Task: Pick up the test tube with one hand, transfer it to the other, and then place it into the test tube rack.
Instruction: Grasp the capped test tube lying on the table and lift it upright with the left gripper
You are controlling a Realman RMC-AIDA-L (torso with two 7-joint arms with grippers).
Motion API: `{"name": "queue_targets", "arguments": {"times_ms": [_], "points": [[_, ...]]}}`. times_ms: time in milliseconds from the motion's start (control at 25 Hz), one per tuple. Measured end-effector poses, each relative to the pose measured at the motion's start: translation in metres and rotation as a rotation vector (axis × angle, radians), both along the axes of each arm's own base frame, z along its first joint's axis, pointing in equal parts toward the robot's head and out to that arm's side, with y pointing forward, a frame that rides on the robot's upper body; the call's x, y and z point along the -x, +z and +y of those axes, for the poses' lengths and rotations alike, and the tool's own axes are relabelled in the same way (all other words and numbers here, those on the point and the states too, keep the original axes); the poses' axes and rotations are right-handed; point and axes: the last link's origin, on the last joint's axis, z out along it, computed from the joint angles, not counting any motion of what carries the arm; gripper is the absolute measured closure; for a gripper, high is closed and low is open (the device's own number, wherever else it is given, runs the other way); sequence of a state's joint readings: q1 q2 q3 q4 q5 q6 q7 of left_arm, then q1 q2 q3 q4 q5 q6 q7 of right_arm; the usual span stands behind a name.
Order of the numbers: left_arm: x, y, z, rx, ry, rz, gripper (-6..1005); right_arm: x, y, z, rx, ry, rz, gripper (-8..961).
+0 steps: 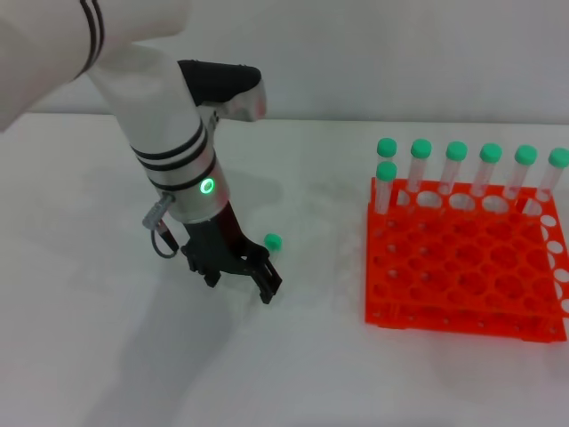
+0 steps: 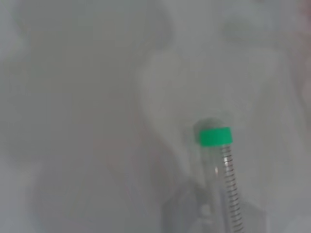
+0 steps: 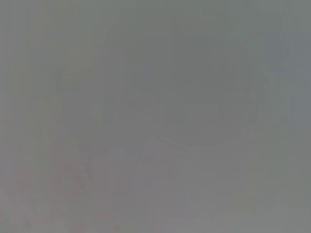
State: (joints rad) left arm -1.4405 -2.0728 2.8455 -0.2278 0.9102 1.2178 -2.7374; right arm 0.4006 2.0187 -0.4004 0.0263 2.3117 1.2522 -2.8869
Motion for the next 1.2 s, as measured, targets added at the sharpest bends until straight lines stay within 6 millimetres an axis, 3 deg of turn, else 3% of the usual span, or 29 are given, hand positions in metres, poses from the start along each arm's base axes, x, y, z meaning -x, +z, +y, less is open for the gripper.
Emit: {"name": "queue_targets", "arguments": {"times_ms": [240,480,680,1200], "points": [[-0.0021,-0.0041,0.0008,0.007,-0.032,0.004,154,-0.0012,0.0008,0.0004,0.001,-0.006,-0.001,81],[-0.0013,-0.0072,-0.0021,0.022,-0.031,0.003,344,-0.0013,0.0018,0.0011,0.000,-0.006,-0.002,81],[0.0019,-0.0071,-0.0036,0.026,-0.025,0.007,586,-0.0012,0.0019,0.0013,-0.002,-0.006,-0.001,81],[0.0035,-0.0097,-0.0012,0.011,-0.047,0.011,646,-0.0028,0.0022,-0.0017,-0.011,-0.013,0.004,80]]}}
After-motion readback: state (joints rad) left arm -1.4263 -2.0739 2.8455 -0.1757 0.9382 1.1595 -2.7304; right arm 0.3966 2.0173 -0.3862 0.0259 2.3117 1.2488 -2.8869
